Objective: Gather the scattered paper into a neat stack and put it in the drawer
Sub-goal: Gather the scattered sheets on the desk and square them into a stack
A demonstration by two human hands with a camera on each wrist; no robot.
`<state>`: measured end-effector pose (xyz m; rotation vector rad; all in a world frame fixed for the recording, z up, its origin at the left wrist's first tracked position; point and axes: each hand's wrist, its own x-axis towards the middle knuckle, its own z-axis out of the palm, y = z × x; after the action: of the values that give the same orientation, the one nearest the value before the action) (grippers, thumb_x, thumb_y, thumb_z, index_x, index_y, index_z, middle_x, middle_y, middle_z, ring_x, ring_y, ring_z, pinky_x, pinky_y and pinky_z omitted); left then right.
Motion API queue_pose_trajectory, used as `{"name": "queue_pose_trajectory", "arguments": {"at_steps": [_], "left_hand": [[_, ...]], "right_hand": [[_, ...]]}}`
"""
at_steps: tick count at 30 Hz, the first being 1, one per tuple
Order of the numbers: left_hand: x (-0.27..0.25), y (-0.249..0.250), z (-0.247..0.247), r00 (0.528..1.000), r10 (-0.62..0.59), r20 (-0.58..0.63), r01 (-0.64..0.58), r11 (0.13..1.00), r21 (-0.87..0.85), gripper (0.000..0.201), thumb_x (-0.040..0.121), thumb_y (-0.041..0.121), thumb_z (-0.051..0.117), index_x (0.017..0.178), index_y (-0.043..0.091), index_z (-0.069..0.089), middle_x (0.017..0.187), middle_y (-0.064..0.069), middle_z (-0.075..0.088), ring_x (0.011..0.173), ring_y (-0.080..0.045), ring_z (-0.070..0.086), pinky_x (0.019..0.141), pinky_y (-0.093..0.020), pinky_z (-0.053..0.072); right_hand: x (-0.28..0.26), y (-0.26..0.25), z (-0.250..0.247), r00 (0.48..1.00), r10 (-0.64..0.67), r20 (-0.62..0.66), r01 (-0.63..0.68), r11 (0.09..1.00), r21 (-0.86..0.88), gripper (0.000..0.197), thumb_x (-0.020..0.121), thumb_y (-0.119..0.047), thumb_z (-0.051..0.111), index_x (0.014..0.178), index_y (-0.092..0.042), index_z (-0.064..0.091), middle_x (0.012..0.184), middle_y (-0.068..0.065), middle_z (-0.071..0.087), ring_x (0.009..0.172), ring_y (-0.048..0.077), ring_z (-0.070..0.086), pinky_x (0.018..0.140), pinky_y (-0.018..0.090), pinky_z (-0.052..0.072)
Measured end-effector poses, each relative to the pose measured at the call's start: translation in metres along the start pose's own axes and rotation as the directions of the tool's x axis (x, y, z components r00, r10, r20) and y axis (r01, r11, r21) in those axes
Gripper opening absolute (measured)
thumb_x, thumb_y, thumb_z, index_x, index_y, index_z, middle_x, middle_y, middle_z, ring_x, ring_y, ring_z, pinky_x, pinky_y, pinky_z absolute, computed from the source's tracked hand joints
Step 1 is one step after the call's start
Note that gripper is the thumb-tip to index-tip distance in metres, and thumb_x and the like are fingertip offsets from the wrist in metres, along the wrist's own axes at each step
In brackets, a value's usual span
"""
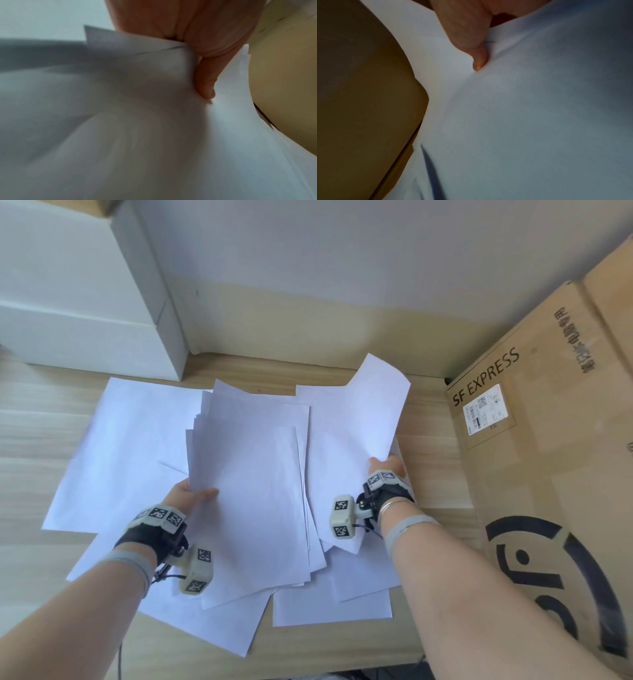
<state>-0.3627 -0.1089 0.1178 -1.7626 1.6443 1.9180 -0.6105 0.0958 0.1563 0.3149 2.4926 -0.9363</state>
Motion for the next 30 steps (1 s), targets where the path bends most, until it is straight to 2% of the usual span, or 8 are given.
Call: {"name": "queue_pose_trajectory", "arguments": {"at_steps": [3,7,13,16,20,23,27,30], "left_hand": [[0.001,-0.003,-0.001,1.0,0.008,-0.013,-0.008,1.0,0.011,0.012,0.085,0.006,0.062,0.094,0.002,0.057,0.072,-0.009,0.057,0.07,-0.026,0.055,0.076,-0.036,0.044],[-0.002,-0.003,-0.003,1.0,0.02,-0.018,-0.019,0.999,0.032,0.018,0.084,0.005,0.062,0.101,0.0,0.057,0.072,-0.009,0.057,0.082,-0.03,0.055,0.08,-0.037,0.042],[-0.007,0.001,-0.005,0.999,0.033,-0.037,-0.03,0.997,0.067,0.032,0.084,0.005,0.063,0.113,-0.007,0.057,0.077,-0.015,0.059,0.067,-0.028,0.054,0.074,-0.035,0.044],[-0.009,0.004,-0.005,0.999,0.037,-0.028,-0.035,0.996,0.079,0.037,0.083,0.006,0.064,0.116,-0.009,0.056,0.094,-0.021,0.059,0.083,-0.032,0.055,0.081,-0.038,0.044],[-0.013,0.005,-0.003,1.0,0.027,0.006,-0.027,0.996,0.086,0.038,0.083,0.007,0.065,0.116,-0.009,0.057,0.089,-0.019,0.06,0.085,-0.032,0.056,0.087,-0.042,0.046],[-0.015,0.001,-0.002,1.0,0.014,0.024,-0.016,0.997,0.081,0.037,0.083,0.006,0.064,0.117,-0.009,0.056,0.078,-0.012,0.06,0.083,-0.03,0.055,0.082,-0.037,0.043],[-0.02,-0.003,0.001,0.999,0.027,0.037,-0.03,0.997,0.07,0.044,0.087,0.018,0.061,0.124,-0.006,0.053,0.113,-0.026,0.061,0.093,-0.03,0.054,0.086,-0.037,0.043],[-0.023,-0.005,0.004,0.999,0.033,0.043,-0.036,0.996,0.086,0.051,0.089,0.03,0.057,0.128,-0.001,0.051,0.128,-0.024,0.057,0.108,-0.035,0.057,0.097,-0.041,0.042]], "right_hand": [[0.01,-0.004,-0.031,0.999,0.005,-0.054,-0.005,1.0,-0.007,0.027,0.091,-0.01,0.046,0.115,0.002,0.054,0.107,0.018,0.06,0.083,0.024,0.048,0.073,0.025,0.034],[0.015,-0.003,-0.071,0.994,0.016,-0.105,-0.018,1.0,-0.018,0.013,0.09,-0.013,0.046,0.101,-0.007,0.047,0.094,0.01,0.049,0.083,0.026,0.049,0.073,0.03,0.034],[0.014,0.001,-0.099,0.984,0.019,-0.177,-0.006,0.997,0.074,0.016,0.085,-0.016,0.051,0.087,-0.001,0.046,0.068,0.006,0.046,0.061,0.023,0.048,0.069,0.033,0.039],[0.006,0.0,-0.1,0.992,-0.01,-0.126,0.013,1.0,0.026,0.03,0.085,-0.02,0.053,0.104,0.003,0.054,0.089,0.015,0.058,0.072,0.024,0.049,0.071,0.033,0.038],[-0.017,-0.004,-0.074,0.996,-0.066,0.058,0.073,0.99,-0.121,0.04,0.091,-0.015,0.05,0.123,0.007,0.049,0.122,0.022,0.058,0.098,0.03,0.058,0.088,0.037,0.046],[-0.032,-0.001,-0.043,0.97,-0.133,0.203,0.171,0.968,-0.185,0.034,0.091,-0.011,0.05,0.121,0.005,0.055,0.12,0.02,0.061,0.108,0.034,0.06,0.082,0.033,0.046],[-0.045,0.007,0.0,0.929,-0.148,0.338,0.245,0.933,-0.263,0.03,0.091,-0.014,0.05,0.118,-0.004,0.06,0.117,0.018,0.065,0.107,0.033,0.062,0.085,0.03,0.047],[-0.051,0.01,0.027,0.924,-0.166,0.344,0.248,0.945,-0.211,0.037,0.09,-0.015,0.053,0.127,-0.009,0.05,0.123,0.013,0.063,0.11,0.029,0.061,0.081,0.024,0.043]]}}
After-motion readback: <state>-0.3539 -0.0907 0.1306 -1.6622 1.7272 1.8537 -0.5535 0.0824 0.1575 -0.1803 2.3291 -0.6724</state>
